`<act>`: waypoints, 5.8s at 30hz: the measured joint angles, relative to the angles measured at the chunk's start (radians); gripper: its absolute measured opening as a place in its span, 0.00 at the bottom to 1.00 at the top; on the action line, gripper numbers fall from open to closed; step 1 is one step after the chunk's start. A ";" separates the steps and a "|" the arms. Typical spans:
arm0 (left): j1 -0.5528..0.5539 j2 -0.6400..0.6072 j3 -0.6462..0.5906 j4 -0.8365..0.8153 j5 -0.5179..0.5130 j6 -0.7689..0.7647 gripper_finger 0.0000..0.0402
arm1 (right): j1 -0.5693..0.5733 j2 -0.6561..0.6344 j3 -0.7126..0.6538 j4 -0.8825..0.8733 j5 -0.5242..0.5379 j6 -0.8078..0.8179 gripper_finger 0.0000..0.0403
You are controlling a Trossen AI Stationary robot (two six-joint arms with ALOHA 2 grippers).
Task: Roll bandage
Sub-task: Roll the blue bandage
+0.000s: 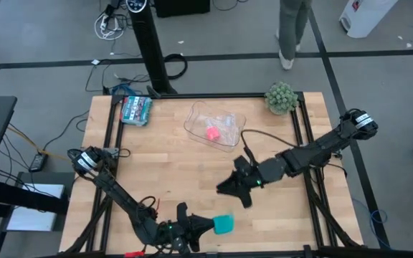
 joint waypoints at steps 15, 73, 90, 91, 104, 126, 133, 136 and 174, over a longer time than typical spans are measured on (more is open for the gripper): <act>-0.038 0.000 -0.002 0.006 -0.122 0.035 0.03 | -0.093 -0.075 -0.001 -0.246 -0.114 -0.229 0.21; -0.025 0.003 0.231 0.340 -0.180 -0.434 0.03 | 0.448 0.232 0.068 0.482 0.802 -2.992 0.45; -0.025 0.003 0.231 0.350 -0.140 -0.502 0.03 | 0.396 0.232 0.068 0.560 0.709 -3.245 0.45; -0.025 0.003 0.230 0.350 -0.136 -0.505 0.03 | 0.389 0.232 0.068 0.551 0.714 -3.245 0.45; -0.023 0.003 0.230 0.347 -0.135 -0.505 0.03 | 0.345 0.233 0.068 0.419 0.688 -3.220 0.36; -0.017 0.003 0.230 0.325 -0.200 -0.162 0.03 | 0.432 0.282 0.068 0.390 0.574 -2.797 0.00; 0.017 0.003 0.230 0.199 -0.177 -0.002 0.03 | 0.496 0.281 0.094 0.402 0.573 -2.737 0.00; 0.048 0.003 0.230 0.096 -0.172 -0.009 0.03 | 0.513 0.280 0.111 0.399 0.559 -2.684 0.00; 0.011 0.068 0.230 -0.236 0.018 0.039 0.03 | 0.343 0.024 0.209 0.028 0.496 -1.362 0.00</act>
